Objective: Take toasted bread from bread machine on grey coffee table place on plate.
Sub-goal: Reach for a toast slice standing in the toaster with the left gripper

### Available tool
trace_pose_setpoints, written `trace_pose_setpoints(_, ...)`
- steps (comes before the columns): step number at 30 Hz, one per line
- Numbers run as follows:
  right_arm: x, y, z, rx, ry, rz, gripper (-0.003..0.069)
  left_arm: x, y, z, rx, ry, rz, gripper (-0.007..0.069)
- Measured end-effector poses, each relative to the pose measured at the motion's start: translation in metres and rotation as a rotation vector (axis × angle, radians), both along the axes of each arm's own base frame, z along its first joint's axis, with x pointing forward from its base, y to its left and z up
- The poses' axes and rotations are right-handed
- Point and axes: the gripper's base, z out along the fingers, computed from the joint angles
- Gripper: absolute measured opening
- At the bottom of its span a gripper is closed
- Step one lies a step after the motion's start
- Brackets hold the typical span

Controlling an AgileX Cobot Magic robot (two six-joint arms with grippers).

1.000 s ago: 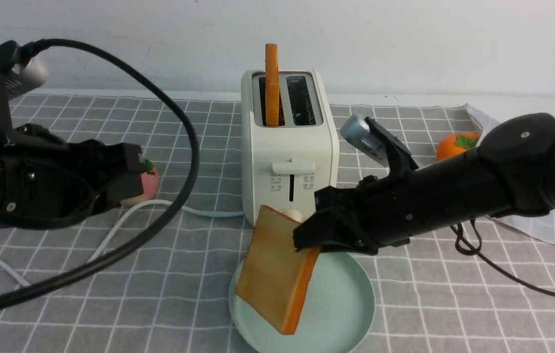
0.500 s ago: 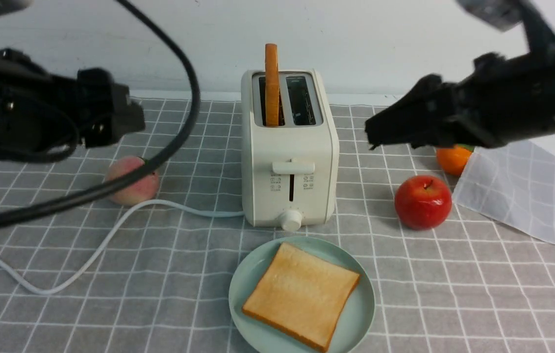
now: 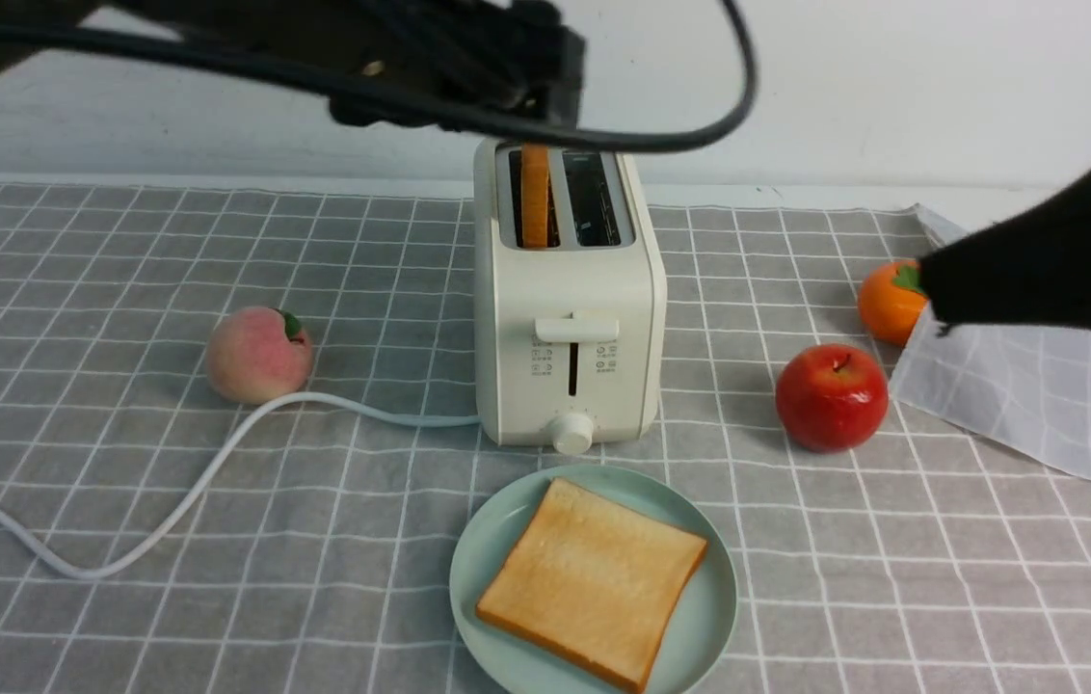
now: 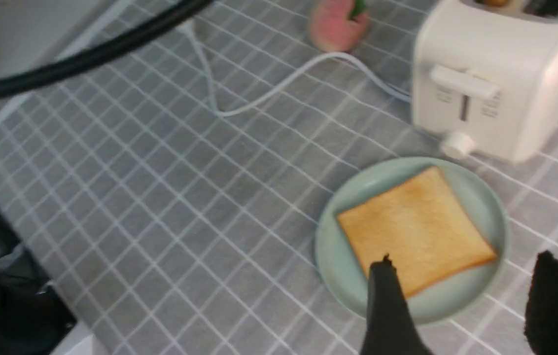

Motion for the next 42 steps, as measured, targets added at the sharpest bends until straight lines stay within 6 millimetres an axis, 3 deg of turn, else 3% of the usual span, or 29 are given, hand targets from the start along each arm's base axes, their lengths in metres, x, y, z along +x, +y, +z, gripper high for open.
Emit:
trace_pose_setpoints(3, -0.009, -0.013, -0.006, -0.043, 0.007, -0.136, 0.0377, 0.016, -0.01, -0.007, -0.002, 0.033, 0.045, 0.0599)
trace_pose_setpoints(5, -0.019, -0.028, -0.017, -0.079, -0.014, -0.294, 0.0377, 0.033, -0.014, -0.012, -0.013, 0.06, 0.111, 0.0598)
trace_pose_setpoints(9, -0.042, -0.043, -0.04, -0.036, -0.023, -0.446, 0.0377, 0.056, -0.022, -0.029, -0.016, 0.085, 0.166, 0.0595)
trace_pose_setpoints(14, -0.062, -0.048, -0.06, 0.04, -0.039, -0.502, 0.0372, 0.076, -0.025, -0.046, -0.044, 0.055, 0.188, 0.0594)
trace_pose_setpoints(21, -0.074, -0.052, -0.068, 0.051, -0.07, -0.516, 0.0332, 0.105, -0.023, -0.081, -0.019, 0.031, 0.243, 0.0594)
trace_pose_setpoints(25, -0.074, -0.053, -0.068, 0.043, -0.077, -0.519, 0.03, 0.111, -0.026, -0.096, -0.017, 0.059, 0.259, 0.059)
trace_pose_setpoints(29, -0.074, -0.054, -0.068, 0.037, -0.082, -0.521, 0.0253, 0.111, -0.026, -0.1, -0.015, 0.085, 0.271, 0.0527)
trace_pose_setpoints(33, -0.074, -0.054, -0.067, 0.037, -0.088, -0.522, 0.0217, 0.108, -0.025, -0.095, -0.017, 0.083, 0.272, 0.0299)
trace_pose_setpoints(36, -0.074, -0.054, -0.067, 0.038, -0.089, -0.522, 0.0217, 0.098, -0.019, -0.072, -0.031, 0.064, 0.277, 0.0113)
trace_pose_setpoints(38, -0.074, -0.054, -0.067, 0.038, -0.09, -0.522, 0.0218, 0.088, -0.012, -0.05, -0.043, 0.029, 0.281, 0.0071)
trace_pose_setpoints(42, -0.073, -0.055, -0.068, 0.024, -0.113, -0.53, 0.0222, 0.056, 0.008, 0.0, -0.045, -0.01, 0.309, 0.0073)
